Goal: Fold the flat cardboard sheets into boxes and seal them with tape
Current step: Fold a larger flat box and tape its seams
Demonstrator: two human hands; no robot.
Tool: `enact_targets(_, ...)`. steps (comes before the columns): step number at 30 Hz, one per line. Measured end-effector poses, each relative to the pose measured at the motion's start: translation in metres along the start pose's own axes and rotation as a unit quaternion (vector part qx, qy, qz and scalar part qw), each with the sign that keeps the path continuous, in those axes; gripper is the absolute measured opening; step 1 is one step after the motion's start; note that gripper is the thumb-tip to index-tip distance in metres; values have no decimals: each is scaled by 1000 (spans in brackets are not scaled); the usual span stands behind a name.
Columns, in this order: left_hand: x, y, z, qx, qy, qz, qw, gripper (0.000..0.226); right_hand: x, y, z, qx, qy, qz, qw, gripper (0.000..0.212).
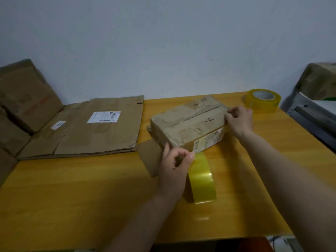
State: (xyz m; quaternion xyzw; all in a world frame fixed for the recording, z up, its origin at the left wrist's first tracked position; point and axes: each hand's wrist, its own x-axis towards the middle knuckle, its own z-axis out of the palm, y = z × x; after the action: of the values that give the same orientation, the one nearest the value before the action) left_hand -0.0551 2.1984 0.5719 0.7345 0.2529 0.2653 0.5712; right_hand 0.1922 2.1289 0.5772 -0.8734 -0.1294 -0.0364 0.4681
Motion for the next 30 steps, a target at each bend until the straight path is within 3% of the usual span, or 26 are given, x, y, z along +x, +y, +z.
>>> enact_targets(2,8,7,3,3,-38,-3,999,19,-6,7,-13,-5,41,36,998,18)
enact_targets(4,24,13,3,22,-23,1,999,15,-21,4,-22,-5,47,54,997,16)
enact_targets(7,39,16,1,80,11,59,995,13,-51,-11,-24,-20,-8,40,999,16)
enact_targets(10,27,14,2,61,-18,78,995,15,-72,-26,-25,-3,-85,22,996,27)
enact_targets(12,18,11,-2,46,-51,52,996,16,-74,-34,-27,-24,-27,-7,999,37)
enact_targets(15,8,9,-17,9,-106,37,994,14,-59,-42,-25,-45,19,-46,998,16)
enact_targets(18,-5,11,-32,-66,-163,-3,984,15,-36,-39,-17,-63,-57,-33,996,61)
enact_targets(20,-11,11,-41,-88,-204,-16,975,13,-28,-34,-12,-54,-91,-21,994,74)
enact_targets(23,-13,11,-48,-59,-251,-9,966,13,-20,-23,-7,-41,-133,10,990,82)
enact_targets(26,-12,11,-46,-57,-271,-12,961,14,-19,-21,-8,-126,-148,28,981,86)
enact_targets(28,-11,12,-43,-85,-286,-21,954,12,-26,-22,-9,-172,-158,26,972,85)
enact_targets(30,-10,14,-41,-70,-280,-16,957,13,-38,-19,-11,-142,-142,19,979,79)
